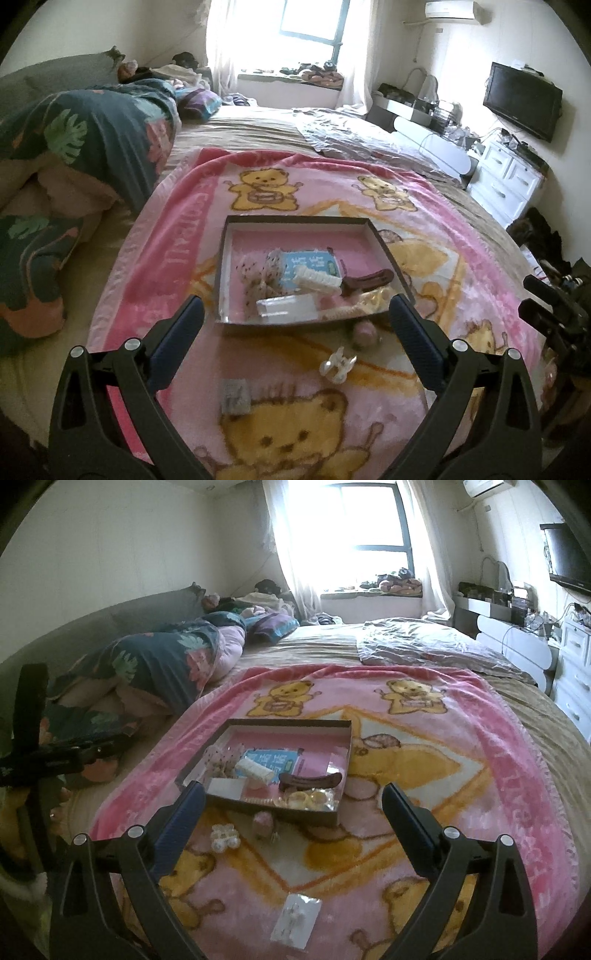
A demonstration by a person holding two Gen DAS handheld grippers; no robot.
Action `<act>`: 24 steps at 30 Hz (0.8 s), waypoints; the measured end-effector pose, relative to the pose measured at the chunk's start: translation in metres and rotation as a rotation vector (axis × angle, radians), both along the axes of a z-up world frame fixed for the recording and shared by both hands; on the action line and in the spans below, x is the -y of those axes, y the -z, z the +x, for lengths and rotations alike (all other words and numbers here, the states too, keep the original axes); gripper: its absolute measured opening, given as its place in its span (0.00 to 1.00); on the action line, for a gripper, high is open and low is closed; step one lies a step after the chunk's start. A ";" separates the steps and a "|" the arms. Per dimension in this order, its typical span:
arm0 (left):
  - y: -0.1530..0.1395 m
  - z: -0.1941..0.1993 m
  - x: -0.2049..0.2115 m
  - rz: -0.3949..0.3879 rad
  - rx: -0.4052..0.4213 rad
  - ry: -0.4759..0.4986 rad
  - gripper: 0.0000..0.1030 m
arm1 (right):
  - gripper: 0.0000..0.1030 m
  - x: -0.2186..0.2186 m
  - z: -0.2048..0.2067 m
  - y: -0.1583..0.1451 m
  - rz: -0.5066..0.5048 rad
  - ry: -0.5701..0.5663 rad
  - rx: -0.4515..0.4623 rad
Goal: Organize jewelry
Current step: 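Withdraw both tools from the box toward the remaining jewelry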
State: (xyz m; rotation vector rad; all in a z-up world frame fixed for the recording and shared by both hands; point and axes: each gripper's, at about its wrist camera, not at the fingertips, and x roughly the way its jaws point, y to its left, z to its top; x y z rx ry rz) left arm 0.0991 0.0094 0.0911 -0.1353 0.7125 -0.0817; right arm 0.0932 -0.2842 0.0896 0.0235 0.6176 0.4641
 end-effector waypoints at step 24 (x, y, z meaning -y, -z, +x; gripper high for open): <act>0.046 -0.034 0.000 0.032 -0.083 -0.012 0.91 | 0.93 -0.004 -0.030 0.033 -0.040 -0.025 -0.067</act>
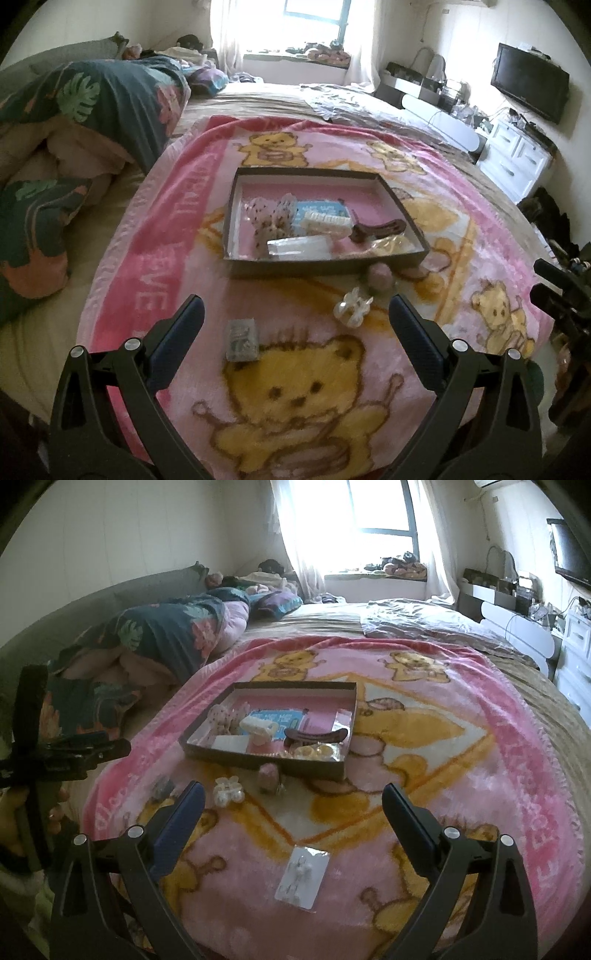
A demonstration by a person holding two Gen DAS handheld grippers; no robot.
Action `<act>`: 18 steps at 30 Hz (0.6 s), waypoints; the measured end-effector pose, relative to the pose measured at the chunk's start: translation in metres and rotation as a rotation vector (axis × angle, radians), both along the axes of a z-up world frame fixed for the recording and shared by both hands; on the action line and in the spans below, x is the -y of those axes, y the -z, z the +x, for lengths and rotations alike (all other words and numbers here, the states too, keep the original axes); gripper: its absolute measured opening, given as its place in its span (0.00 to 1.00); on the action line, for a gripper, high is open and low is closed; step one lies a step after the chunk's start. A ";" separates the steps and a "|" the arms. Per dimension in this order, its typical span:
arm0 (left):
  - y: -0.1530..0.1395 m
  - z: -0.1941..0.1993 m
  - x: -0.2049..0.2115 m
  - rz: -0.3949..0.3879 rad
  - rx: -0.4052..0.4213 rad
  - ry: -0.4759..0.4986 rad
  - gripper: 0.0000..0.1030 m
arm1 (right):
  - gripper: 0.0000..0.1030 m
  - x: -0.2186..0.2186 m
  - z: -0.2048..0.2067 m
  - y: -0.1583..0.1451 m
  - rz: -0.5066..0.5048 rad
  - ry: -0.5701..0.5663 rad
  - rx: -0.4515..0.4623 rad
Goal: Organize jewelry
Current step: 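Withdraw both tools from the box toward the remaining jewelry, then reach the left tool to the clear flower claw while the right tool reaches the earring card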
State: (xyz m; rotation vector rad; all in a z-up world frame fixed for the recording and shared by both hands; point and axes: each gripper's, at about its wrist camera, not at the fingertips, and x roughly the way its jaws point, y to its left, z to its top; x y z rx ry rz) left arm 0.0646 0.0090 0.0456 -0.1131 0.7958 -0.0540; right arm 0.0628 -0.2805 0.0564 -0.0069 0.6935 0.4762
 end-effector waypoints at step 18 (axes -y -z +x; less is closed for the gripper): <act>0.048 0.001 0.034 0.064 -0.087 0.085 0.91 | 0.93 -0.011 -0.015 0.051 -0.080 -0.024 -0.092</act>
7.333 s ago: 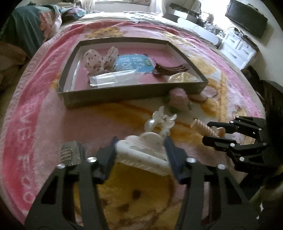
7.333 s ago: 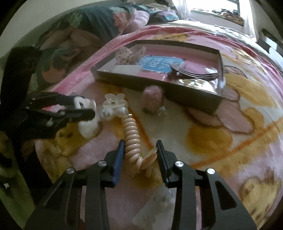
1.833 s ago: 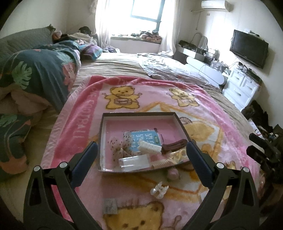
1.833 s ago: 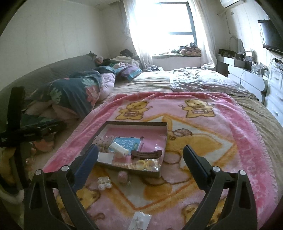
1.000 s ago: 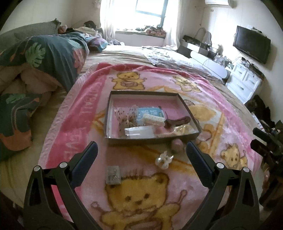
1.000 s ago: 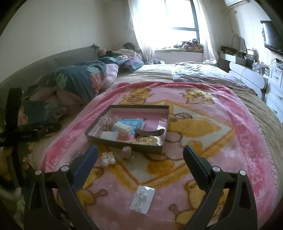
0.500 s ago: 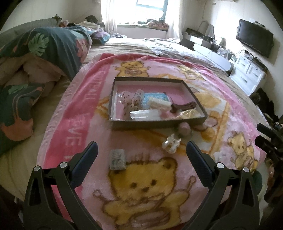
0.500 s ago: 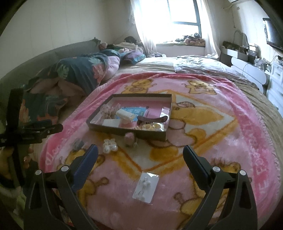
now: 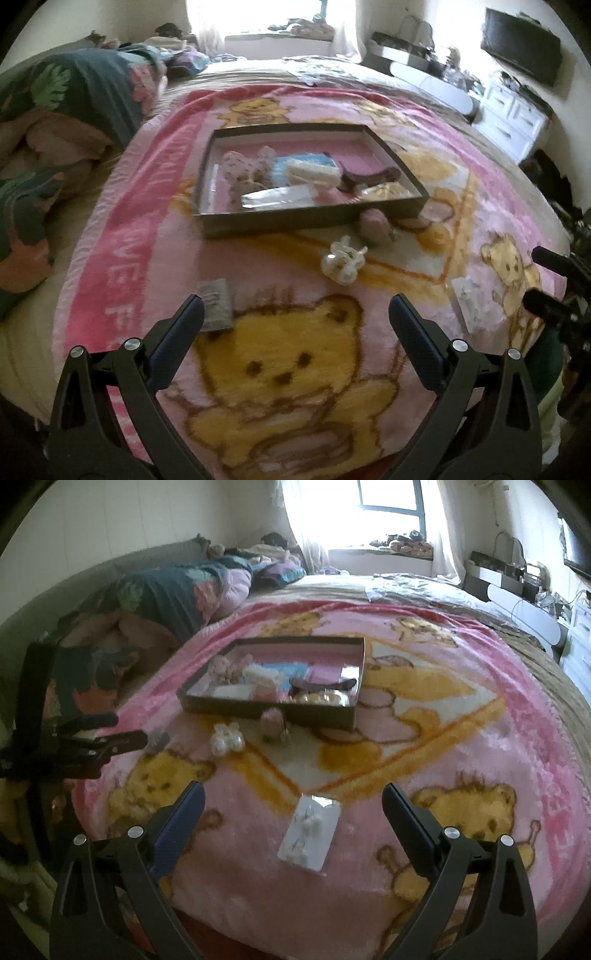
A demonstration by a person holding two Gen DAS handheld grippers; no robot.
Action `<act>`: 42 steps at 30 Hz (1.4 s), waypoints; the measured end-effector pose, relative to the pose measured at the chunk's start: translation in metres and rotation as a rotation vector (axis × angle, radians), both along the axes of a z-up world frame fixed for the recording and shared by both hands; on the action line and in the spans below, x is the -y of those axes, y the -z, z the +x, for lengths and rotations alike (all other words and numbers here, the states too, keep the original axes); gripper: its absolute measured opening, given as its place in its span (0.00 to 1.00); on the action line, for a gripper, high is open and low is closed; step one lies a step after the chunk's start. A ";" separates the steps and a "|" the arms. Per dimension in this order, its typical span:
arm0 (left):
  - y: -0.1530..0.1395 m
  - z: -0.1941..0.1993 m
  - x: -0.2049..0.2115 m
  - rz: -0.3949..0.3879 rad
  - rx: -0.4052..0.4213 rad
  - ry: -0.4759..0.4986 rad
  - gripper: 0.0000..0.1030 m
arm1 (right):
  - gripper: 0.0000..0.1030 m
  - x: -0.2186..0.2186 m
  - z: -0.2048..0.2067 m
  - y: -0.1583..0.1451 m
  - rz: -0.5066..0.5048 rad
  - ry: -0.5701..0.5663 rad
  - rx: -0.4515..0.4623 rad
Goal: Organize jewelry
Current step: 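Reach the left tool to the clear flower claw while the right tool reaches the earring card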
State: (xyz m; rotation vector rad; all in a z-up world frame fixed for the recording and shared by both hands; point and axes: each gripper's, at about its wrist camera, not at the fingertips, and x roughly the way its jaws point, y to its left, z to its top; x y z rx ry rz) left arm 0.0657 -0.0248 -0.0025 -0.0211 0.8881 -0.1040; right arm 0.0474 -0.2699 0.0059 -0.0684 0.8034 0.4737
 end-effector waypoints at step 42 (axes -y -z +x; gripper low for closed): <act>0.067 0.093 0.045 -0.005 -0.131 0.141 0.69 | 0.41 -0.029 0.021 0.078 -0.079 -0.047 -0.178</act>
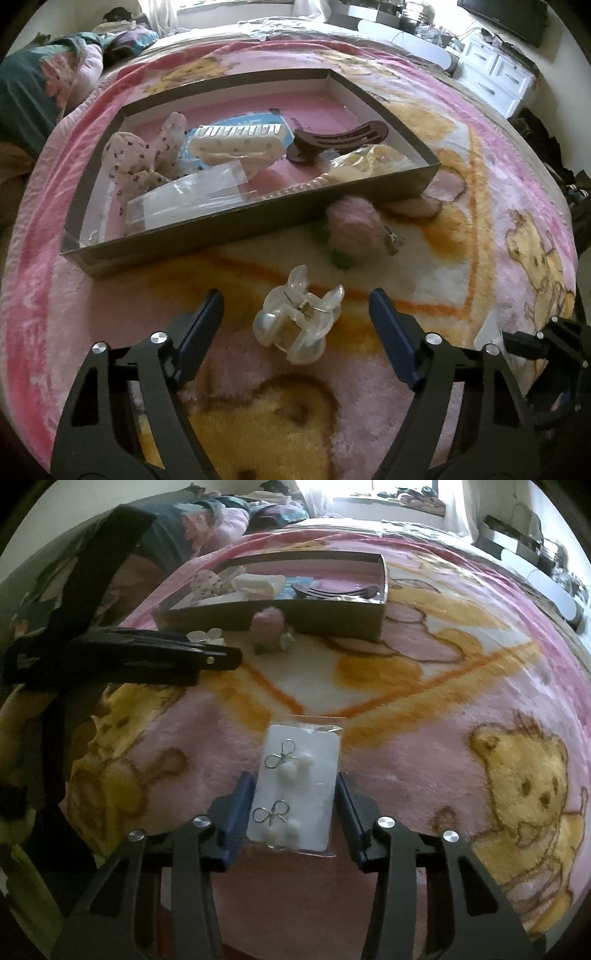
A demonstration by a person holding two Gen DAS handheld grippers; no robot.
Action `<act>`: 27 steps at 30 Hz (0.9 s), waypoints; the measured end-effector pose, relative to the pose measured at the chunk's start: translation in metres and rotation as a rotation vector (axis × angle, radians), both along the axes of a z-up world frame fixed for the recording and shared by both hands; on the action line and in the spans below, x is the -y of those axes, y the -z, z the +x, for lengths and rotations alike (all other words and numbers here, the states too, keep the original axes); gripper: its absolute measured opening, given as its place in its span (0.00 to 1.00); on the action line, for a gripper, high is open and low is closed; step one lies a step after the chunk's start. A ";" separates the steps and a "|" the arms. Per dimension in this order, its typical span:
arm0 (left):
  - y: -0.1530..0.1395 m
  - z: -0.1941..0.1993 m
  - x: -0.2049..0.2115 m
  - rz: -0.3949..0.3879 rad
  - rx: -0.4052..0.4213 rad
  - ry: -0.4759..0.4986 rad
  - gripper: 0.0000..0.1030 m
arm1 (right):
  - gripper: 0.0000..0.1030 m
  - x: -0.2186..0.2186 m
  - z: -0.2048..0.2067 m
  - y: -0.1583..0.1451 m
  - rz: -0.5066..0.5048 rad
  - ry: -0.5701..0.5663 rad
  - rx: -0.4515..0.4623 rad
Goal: Organize jewelry
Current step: 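Reach the left tool to the clear flower claw while the right tool reaches the earring card, then close the left tool on the clear flower claw while the right tool grasps the earring card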
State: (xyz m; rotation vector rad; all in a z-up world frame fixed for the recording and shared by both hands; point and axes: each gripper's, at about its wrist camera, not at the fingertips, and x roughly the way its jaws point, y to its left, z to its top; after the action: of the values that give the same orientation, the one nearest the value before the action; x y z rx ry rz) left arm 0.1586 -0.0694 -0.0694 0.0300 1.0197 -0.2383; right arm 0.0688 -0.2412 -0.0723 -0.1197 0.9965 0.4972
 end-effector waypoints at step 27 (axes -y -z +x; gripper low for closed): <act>-0.022 -0.005 -0.021 -0.044 0.010 -0.006 0.35 | 0.40 -0.026 0.002 -0.030 0.047 -0.087 0.043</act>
State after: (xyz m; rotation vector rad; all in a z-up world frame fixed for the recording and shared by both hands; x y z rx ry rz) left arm 0.1538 -0.0485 -0.0469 -0.0116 1.0045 -0.2544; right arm 0.0705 -0.2151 -0.0422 -0.1309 0.9399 0.5949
